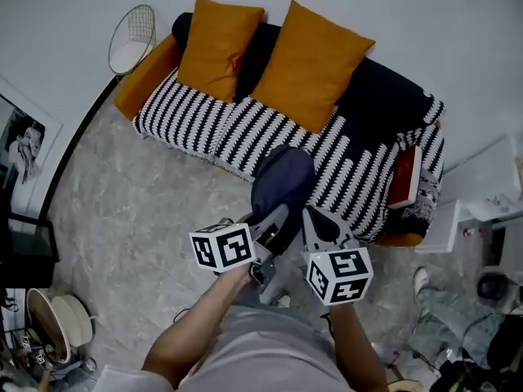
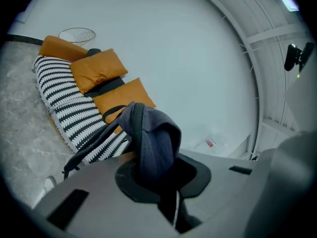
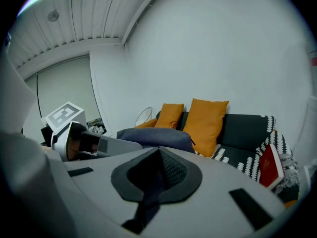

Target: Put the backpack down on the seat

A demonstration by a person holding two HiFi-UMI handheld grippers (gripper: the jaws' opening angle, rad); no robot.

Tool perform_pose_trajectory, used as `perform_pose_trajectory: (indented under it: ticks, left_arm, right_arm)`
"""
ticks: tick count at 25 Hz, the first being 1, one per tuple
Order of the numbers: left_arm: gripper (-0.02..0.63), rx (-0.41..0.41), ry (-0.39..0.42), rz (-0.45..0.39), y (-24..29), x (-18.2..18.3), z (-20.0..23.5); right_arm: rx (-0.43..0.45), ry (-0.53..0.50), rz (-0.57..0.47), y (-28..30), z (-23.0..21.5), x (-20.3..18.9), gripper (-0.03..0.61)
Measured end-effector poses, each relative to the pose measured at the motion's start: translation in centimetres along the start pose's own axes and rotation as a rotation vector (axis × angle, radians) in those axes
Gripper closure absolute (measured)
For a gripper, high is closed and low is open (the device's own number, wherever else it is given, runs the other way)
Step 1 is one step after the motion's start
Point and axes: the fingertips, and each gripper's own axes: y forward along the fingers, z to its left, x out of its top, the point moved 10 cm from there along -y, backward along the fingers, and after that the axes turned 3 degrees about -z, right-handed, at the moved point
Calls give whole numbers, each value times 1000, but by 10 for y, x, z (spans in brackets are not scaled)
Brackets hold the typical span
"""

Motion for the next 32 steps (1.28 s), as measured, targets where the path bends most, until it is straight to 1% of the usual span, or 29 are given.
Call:
perform_pose_trajectory:
  ticks: [6,11,16,19,23,26,32]
  left_arm:
    - [575,7,-20,-1,9,60,42]
    - [575,10,-24,5,15,103,72]
    - [575,0,-31,23,25,137,101]
    - [575,-13,-30,37,37,153,119]
    - [578,-48,-32,68,58,167,138]
    - [578,-75,-44,95,71,168,153]
    - [581,-111,-39,140,117,170,174]
  right_arm:
    - [12,-12,35,69,13,29,577]
    - [11,-19,62,119,22,50,577]
    - [-7,-15,90,163,29,63,577]
    - [-36,-38,91,186,29,70,577]
    - [-75,-52,92,210,22,75,577]
    - [-89,-43,103,223,14,70,577]
    - [-141,-18,101,244,-17,58,577]
